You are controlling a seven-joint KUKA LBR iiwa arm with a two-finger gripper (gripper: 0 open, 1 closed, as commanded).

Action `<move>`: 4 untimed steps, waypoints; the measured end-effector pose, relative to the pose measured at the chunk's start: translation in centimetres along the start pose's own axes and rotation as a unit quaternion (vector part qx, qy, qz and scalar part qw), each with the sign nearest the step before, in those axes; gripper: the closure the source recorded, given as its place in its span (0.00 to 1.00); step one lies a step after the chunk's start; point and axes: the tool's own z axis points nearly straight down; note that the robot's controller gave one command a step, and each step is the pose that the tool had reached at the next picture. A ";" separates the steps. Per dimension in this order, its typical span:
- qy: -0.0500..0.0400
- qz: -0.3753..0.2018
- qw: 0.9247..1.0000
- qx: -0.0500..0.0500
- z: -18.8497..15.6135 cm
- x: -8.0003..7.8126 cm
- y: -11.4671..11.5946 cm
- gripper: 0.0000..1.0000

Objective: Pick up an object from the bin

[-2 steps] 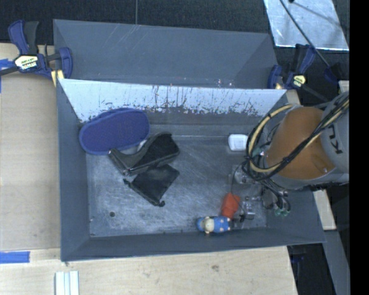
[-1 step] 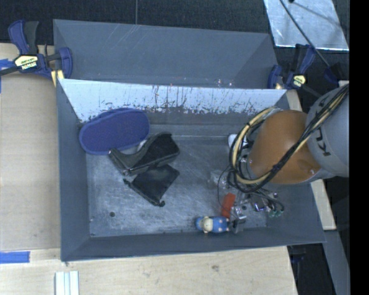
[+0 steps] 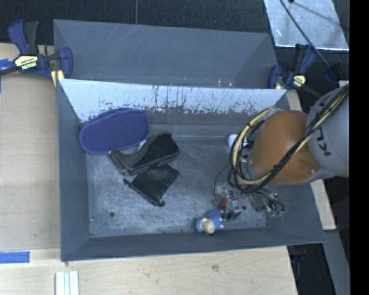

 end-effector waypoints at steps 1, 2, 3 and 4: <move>-0.005 -0.022 1.000 0.002 -22.1 -0.8 -0.8 1.00; 0.003 0.073 0.997 -0.001 -10.0 -1.8 -1.0 1.00; 0.000 0.072 0.997 0.000 -10.3 -2.0 -1.0 0.00; 0.004 0.038 0.999 -0.001 0.1 -2.2 -2.3 0.00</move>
Offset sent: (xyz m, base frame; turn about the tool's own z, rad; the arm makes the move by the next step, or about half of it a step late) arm 0.0062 -0.0055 0.2155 -0.0477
